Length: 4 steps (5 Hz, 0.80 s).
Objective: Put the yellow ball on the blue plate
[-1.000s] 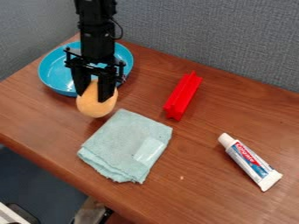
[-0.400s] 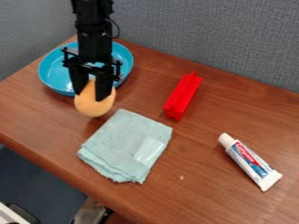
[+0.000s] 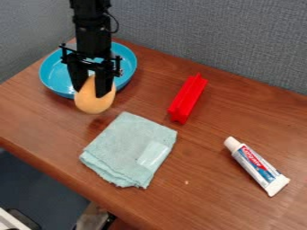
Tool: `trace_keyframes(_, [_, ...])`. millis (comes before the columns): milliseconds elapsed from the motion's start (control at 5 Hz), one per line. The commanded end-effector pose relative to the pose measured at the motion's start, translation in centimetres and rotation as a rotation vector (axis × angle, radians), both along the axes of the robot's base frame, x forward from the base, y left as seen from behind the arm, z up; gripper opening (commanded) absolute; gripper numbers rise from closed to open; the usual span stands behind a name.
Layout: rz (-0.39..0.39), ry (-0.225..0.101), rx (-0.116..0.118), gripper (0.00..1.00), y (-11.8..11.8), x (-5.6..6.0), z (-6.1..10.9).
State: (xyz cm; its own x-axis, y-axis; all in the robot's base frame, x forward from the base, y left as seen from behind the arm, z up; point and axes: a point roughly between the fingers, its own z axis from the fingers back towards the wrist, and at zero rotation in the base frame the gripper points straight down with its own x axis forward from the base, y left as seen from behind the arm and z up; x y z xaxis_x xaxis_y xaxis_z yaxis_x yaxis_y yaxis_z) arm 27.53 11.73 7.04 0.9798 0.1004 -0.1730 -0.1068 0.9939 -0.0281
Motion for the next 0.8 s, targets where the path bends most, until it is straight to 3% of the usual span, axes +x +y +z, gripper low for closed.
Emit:
trace_keyframes(0, [0.028, -0.045, 0.016, 0.00, 1.3, 0.7, 1.2])
trace_keyframes(600, [0.085, -0.059, 0.018, 0.00, 2.9, 1.0, 1.7])
